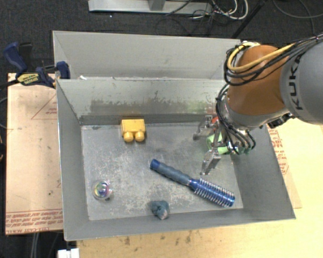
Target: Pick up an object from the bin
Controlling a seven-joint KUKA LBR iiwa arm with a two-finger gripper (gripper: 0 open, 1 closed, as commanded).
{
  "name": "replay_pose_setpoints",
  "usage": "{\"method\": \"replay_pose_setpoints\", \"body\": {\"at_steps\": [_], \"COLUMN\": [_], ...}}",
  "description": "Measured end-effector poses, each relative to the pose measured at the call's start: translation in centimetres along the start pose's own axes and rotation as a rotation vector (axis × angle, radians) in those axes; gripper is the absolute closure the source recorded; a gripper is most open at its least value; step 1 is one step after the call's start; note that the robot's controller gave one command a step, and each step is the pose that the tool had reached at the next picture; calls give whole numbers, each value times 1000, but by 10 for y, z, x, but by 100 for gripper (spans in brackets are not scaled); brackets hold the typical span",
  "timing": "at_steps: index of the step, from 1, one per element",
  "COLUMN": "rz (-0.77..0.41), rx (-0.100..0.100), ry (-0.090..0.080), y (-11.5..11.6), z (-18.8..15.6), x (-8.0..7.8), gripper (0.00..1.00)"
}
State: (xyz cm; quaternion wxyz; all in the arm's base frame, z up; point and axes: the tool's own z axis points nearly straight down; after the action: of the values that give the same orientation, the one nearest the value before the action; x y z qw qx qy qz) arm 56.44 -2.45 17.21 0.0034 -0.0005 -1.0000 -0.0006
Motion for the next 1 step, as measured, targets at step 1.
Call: {"method": "replay_pose_setpoints", "body": {"at_steps": [1], "rz": [-75], "rx": [2], "ry": [-16], "y": [36], "z": [99], "x": [21], "gripper": [0]}}
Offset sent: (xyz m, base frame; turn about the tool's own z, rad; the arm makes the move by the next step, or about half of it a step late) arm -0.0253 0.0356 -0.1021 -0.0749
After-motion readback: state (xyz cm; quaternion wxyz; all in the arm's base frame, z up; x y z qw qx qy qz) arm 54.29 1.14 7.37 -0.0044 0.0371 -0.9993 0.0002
